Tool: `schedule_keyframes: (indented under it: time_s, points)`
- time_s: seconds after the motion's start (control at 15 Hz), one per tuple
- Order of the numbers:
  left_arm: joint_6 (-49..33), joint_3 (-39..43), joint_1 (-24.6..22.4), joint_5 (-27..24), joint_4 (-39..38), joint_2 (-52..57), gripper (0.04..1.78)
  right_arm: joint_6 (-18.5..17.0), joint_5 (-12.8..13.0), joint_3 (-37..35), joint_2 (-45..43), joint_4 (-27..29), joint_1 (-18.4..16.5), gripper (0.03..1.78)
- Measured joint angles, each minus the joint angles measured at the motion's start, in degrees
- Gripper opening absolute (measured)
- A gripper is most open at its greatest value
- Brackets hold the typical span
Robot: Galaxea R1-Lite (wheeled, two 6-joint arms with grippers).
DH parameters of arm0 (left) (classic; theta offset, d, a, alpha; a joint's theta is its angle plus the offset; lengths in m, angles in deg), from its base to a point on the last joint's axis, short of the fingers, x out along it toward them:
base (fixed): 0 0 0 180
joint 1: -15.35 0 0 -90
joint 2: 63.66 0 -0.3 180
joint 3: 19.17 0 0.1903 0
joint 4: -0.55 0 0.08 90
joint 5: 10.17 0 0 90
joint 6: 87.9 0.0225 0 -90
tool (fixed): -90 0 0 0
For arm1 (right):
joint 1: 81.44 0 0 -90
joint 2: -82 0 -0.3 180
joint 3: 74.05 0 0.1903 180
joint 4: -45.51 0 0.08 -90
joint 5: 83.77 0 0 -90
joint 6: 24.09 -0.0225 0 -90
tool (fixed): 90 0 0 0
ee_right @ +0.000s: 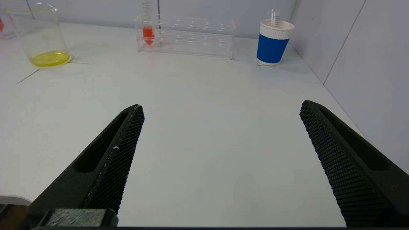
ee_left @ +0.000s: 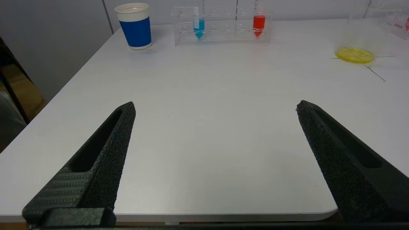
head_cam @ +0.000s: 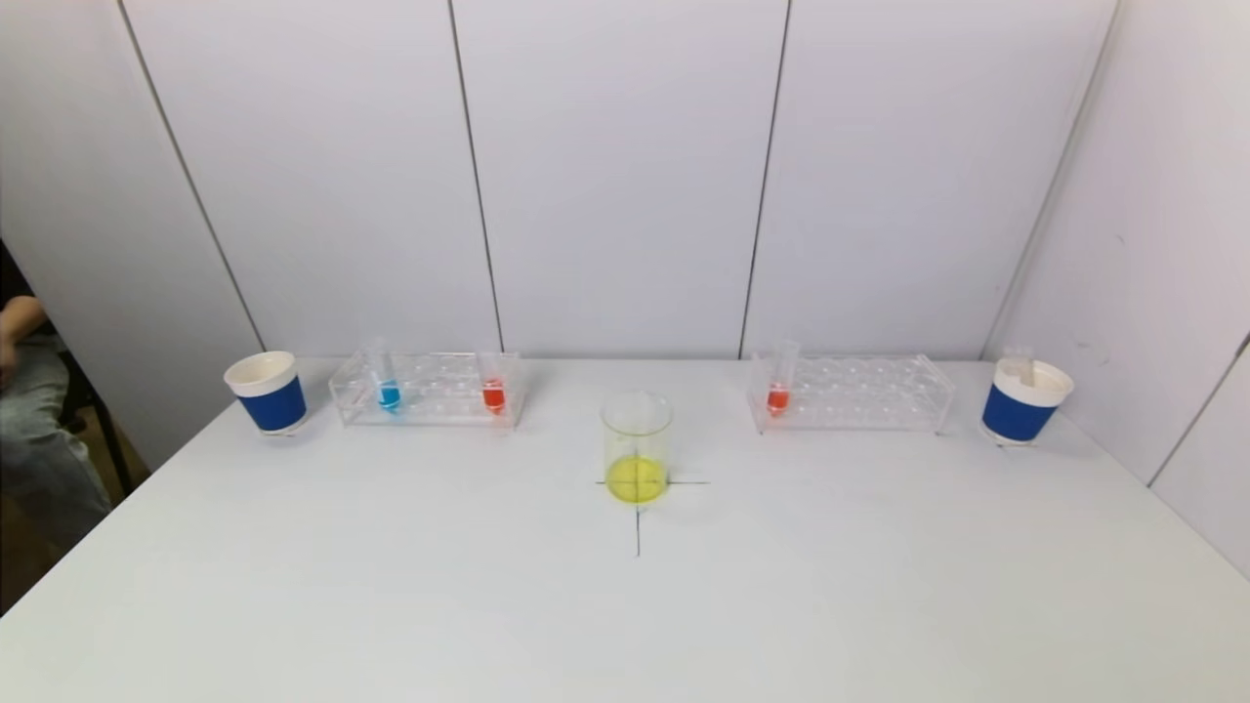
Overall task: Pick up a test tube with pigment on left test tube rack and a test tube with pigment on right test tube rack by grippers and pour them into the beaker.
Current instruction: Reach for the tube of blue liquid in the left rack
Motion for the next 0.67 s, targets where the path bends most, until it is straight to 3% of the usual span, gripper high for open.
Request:
schedule_keyframes:
  time_s: [0.27,0.67]
  points:
    - [0.26,-3.89,0.0,-0.83,1.73,-0.05,1.76,0.0,0.0,0.0,0.0,0.0,0.0,1.77]
    - [0.17,-25.42,0.37,-3.04,8.62,-11.02,1.76,0.0,-0.02,0.0,0.01,0.0,0.0,1.77]
